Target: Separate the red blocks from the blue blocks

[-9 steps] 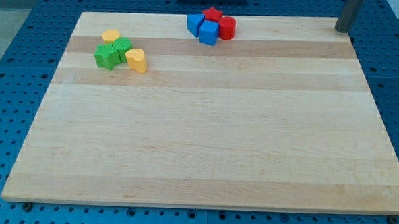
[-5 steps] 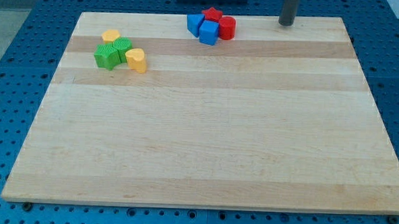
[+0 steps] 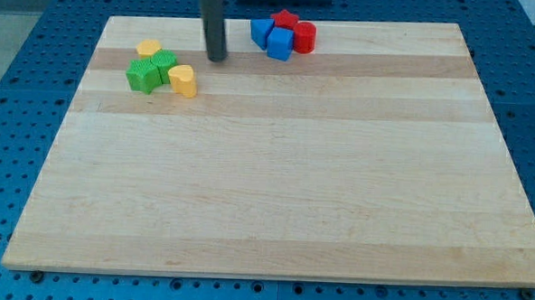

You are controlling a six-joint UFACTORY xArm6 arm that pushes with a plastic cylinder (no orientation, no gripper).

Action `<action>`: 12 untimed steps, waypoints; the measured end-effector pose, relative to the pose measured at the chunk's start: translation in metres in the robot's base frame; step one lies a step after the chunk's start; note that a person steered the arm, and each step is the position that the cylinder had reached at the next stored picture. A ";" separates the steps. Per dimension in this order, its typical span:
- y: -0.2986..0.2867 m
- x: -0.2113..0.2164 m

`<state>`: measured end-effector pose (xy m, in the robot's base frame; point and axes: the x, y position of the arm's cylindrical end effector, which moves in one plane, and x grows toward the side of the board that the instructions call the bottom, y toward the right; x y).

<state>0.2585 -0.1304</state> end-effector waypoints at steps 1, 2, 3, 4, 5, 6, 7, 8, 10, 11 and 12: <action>-0.023 -0.064; -0.007 -0.066; 0.070 -0.066; 0.111 -0.065; 0.127 -0.066; 0.137 -0.049; 0.142 -0.025; 0.153 0.000; 0.182 0.046; 0.171 0.062; 0.144 0.064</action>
